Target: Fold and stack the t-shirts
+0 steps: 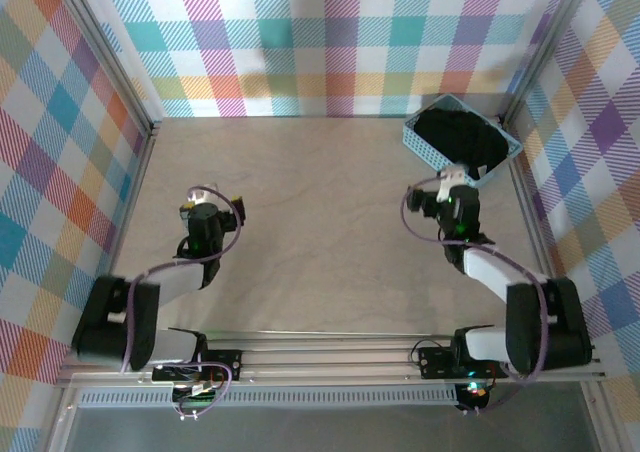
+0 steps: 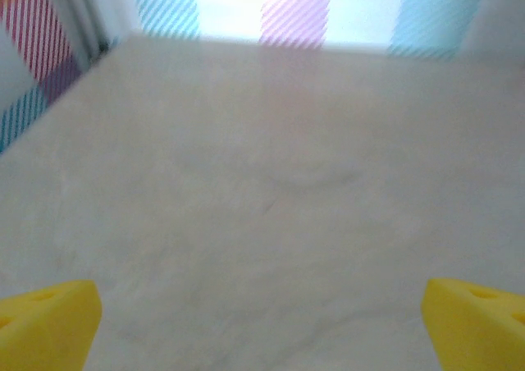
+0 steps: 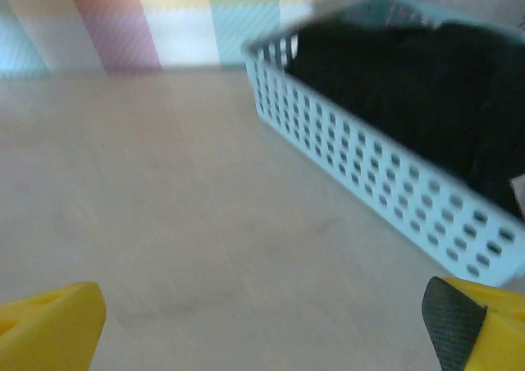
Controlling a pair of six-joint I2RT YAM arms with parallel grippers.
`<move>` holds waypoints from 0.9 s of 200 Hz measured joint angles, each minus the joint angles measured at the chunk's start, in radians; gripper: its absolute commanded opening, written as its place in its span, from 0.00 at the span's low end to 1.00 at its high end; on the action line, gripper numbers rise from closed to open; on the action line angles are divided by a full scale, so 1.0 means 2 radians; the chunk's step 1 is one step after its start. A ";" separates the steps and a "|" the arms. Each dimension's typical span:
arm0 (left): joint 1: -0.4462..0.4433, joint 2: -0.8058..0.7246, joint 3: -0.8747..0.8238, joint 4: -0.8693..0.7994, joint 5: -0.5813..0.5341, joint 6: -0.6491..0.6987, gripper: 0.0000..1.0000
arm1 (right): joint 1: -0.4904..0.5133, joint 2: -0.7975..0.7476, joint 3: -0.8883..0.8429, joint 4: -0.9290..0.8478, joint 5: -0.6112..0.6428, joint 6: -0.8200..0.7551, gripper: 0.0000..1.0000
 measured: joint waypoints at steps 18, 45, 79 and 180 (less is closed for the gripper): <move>0.000 -0.038 0.110 -0.146 -0.022 -0.095 1.00 | -0.005 0.000 0.133 -0.112 0.015 0.068 1.00; 0.041 0.002 0.266 -0.259 0.022 -0.206 1.00 | -0.041 0.045 0.269 -0.198 0.018 0.149 0.92; 0.023 0.106 0.377 -0.343 0.121 -0.251 0.96 | -0.082 0.215 0.444 -0.316 0.028 0.222 0.90; -0.152 0.150 0.594 -0.463 0.243 -0.194 0.95 | -0.122 0.612 0.830 -0.546 -0.061 0.311 0.75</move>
